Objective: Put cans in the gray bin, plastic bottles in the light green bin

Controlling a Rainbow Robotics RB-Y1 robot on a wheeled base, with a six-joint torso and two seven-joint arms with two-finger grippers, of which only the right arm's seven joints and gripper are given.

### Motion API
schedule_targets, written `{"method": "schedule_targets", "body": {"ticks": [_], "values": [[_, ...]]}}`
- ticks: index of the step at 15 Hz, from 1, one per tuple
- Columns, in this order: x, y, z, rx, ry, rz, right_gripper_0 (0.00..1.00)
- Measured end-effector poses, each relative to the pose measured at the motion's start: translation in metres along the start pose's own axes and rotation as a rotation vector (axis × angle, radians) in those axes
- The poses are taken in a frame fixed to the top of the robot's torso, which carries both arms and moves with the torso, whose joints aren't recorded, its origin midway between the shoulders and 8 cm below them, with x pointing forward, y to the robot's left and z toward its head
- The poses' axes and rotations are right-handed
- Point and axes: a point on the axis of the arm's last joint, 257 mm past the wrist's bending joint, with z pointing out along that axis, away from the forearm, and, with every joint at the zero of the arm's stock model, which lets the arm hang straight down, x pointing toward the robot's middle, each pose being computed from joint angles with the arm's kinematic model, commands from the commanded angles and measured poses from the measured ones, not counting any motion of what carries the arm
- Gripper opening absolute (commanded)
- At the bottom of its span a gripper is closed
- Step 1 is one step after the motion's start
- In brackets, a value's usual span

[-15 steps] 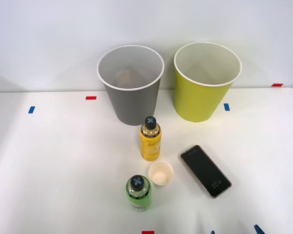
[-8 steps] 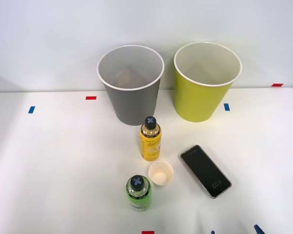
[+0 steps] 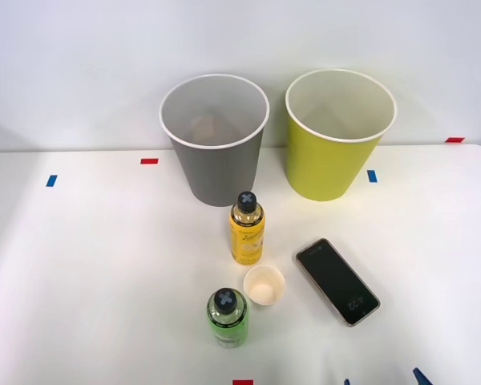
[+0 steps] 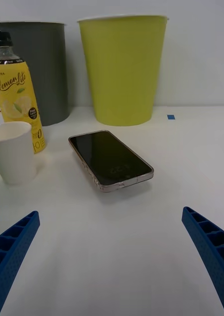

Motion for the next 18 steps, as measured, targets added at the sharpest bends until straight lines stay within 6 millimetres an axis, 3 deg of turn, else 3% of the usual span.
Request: {"method": "schedule_targets", "body": {"ticks": [7, 13, 18], "values": [[-0.022, 0.021, 0.019, -0.292, -0.066, -0.083, 1.0], [-0.046, 0.07, 0.011, -0.566, -0.107, -0.067, 1.0], [-0.062, 0.117, 0.023, -0.756, -0.177, -0.043, 1.0]]}}
